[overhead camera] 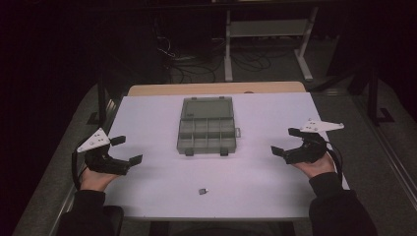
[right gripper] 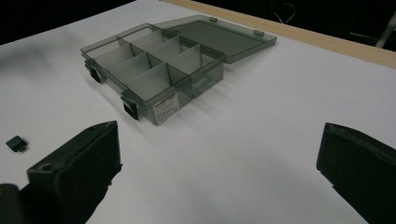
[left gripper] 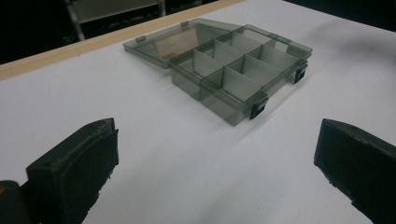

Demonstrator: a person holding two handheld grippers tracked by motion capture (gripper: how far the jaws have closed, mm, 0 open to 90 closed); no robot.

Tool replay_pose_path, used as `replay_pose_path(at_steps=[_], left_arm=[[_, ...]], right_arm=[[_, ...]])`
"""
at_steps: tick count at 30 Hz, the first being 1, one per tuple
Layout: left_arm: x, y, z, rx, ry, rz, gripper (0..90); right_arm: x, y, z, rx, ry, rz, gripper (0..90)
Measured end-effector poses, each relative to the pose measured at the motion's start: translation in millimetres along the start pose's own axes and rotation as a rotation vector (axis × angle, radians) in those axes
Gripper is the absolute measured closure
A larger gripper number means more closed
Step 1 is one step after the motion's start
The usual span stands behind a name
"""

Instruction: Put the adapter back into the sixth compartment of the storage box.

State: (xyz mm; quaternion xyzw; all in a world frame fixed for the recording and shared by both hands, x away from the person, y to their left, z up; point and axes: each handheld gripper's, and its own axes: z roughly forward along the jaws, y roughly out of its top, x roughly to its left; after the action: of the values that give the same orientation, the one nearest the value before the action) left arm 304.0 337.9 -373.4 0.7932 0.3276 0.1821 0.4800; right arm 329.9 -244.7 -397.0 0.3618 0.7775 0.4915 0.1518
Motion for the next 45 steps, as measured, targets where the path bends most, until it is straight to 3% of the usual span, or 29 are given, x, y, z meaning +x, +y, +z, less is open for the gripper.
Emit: replay_pose_path(at_steps=[7, 23, 27, 33, 42, 45], left_arm=[[-11.4, 19.1, 4.7, 0.043, -0.002, 0.07, 0.0], [-26.2, 49.1, 18.8, 0.075, -0.064, 0.128, 0.0], [-29.3, 51.8, 24.7, 0.08, -0.077, 0.136, 0.0], [-37.9, 52.3, 44.5, 0.142, -0.11, 0.169, 0.0], [-44.9, 52.7, 54.9, 0.166, -0.142, 0.18, 0.0], [-52.6, 52.0, 64.6, 0.171, -0.178, 0.185, 0.0]], right_arm=[[0.6, -0.2, -0.3, 0.005, 0.003, -0.005, 0.0], [2.8, 0.1, 1.0, 0.017, 0.022, -0.017, 0.0], [3.3, 0.1, 1.9, 0.022, 0.026, -0.02, 0.0], [3.9, 0.2, 2.4, 0.026, 0.029, -0.023, 0.0], [4.6, 0.2, 2.7, 0.028, 0.032, -0.028, 0.0], [4.6, 0.2, 2.8, 0.029, 0.034, -0.028, 0.0]])
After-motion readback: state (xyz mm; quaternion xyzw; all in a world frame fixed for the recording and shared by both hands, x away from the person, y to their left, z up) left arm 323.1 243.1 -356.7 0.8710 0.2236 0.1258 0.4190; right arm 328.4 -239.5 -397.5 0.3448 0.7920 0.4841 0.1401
